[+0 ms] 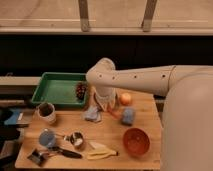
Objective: Place pepper in table surface
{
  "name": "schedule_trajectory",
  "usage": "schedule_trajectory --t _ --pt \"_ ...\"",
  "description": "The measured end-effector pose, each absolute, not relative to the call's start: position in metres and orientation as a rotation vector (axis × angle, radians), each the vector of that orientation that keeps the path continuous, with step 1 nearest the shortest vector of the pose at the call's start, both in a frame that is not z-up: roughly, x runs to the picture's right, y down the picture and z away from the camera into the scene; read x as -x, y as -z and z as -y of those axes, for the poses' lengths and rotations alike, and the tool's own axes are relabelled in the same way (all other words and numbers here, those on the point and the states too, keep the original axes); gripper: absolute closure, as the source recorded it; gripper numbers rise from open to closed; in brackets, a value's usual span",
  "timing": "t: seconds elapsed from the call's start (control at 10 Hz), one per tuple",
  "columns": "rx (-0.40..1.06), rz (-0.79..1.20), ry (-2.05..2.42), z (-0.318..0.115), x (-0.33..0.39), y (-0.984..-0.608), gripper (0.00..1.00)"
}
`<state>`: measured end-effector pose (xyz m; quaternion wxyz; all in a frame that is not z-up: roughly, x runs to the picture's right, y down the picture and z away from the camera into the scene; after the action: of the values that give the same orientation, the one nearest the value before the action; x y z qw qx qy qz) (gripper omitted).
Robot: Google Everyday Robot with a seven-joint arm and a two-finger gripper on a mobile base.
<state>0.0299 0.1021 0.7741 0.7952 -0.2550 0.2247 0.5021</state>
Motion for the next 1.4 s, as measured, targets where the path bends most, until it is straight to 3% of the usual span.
schedule_trajectory --t 0.8,1.0,1.4 --pt "0.709 -0.505 -1.172 -0.162 -0.047 -0.819 0.97" --pt "0.727 -0.502 -1.176 -0.169 -0.044 -0.819 0.84" --pt "0.750 -0.500 -1.179 -0.177 -0.042 -0.817 0.44"
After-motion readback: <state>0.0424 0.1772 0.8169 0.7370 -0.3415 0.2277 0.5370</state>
